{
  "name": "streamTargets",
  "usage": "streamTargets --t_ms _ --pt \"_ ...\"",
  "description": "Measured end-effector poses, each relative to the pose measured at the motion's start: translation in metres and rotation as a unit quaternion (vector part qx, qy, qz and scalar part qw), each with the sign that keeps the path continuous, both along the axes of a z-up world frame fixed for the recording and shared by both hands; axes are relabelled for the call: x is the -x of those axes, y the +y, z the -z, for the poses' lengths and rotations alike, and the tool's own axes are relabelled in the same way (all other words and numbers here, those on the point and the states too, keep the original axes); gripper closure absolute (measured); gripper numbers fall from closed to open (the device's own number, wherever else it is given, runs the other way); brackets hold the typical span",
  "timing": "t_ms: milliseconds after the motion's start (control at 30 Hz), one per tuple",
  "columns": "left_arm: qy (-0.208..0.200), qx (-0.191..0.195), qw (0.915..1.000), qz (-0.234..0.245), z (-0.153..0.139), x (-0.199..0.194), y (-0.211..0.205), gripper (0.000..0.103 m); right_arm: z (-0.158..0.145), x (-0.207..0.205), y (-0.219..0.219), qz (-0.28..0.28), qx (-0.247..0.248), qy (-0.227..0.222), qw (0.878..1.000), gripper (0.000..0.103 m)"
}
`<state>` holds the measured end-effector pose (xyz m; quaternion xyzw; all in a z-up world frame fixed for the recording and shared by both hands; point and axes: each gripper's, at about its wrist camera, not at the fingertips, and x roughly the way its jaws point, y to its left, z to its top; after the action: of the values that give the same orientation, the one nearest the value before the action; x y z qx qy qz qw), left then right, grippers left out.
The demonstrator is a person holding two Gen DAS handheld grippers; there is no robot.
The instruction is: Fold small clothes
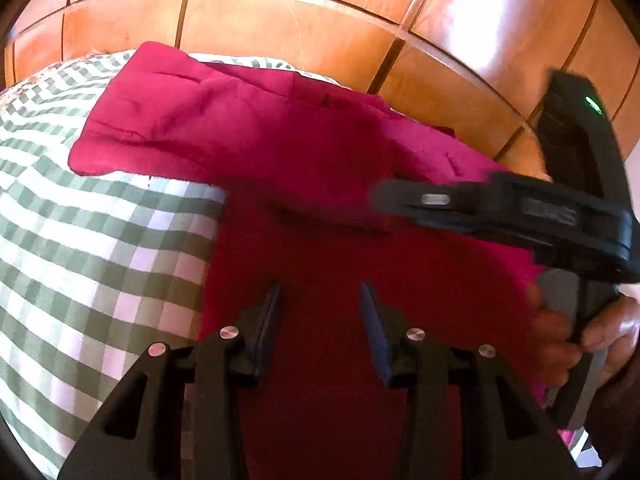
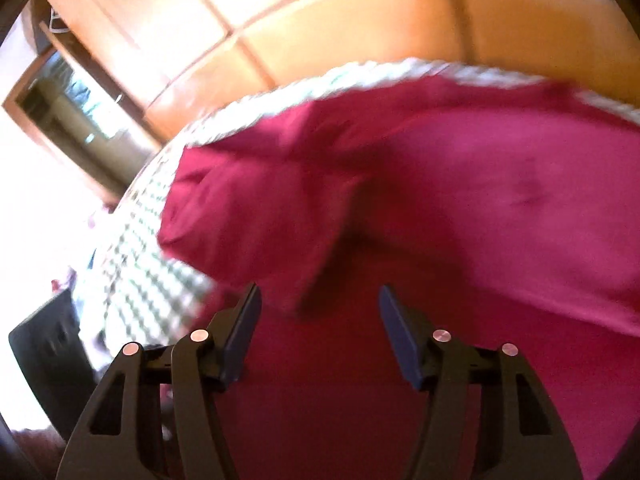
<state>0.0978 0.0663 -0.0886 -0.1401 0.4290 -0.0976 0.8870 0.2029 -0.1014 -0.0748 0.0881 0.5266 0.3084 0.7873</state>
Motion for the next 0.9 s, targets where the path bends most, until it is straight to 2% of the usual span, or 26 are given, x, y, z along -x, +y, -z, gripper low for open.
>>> streamTargets --t_ms 33,100,133,167,267,367,500,667,900 --pt "-0.001 -0.003 1.0000 0.002 0.002 0.003 0.000 0.063 0.002 -0.003 0.008 0.004 0.009 -0.001 1.000 0.047" --pt "-0.003 -0.006 1.0000 0.005 0.005 0.004 -0.002 0.062 -0.001 -0.010 0.016 0.017 0.026 -0.008 0.999 0.072" --pt "-0.006 -0.005 1.0000 0.006 0.007 0.003 -0.002 0.062 -0.006 -0.012 0.018 0.023 0.035 -0.016 0.999 0.093" --pt "-0.007 -0.003 1.0000 0.005 0.008 0.003 -0.002 0.062 -0.015 -0.013 0.017 0.029 0.042 -0.030 0.998 0.097" --pt "-0.009 0.003 0.9999 0.007 0.010 0.001 -0.003 0.060 -0.065 -0.002 0.000 0.038 0.037 -0.113 0.992 0.097" --pt "-0.012 -0.005 0.9999 0.009 0.011 0.005 -0.007 0.056 -0.127 0.011 -0.030 0.050 0.031 -0.204 0.977 0.098" --pt "-0.013 -0.015 0.9998 0.010 0.012 0.004 -0.013 0.055 -0.160 0.004 -0.072 0.092 0.048 -0.250 0.963 0.097" --pt "-0.011 -0.017 0.9997 0.010 0.011 0.000 -0.018 0.055 -0.137 -0.012 -0.142 0.170 0.087 -0.221 0.956 0.097" --pt "-0.008 -0.025 0.9996 0.010 0.010 -0.003 -0.025 0.055 -0.059 -0.025 -0.211 0.252 0.137 -0.132 0.949 0.098"
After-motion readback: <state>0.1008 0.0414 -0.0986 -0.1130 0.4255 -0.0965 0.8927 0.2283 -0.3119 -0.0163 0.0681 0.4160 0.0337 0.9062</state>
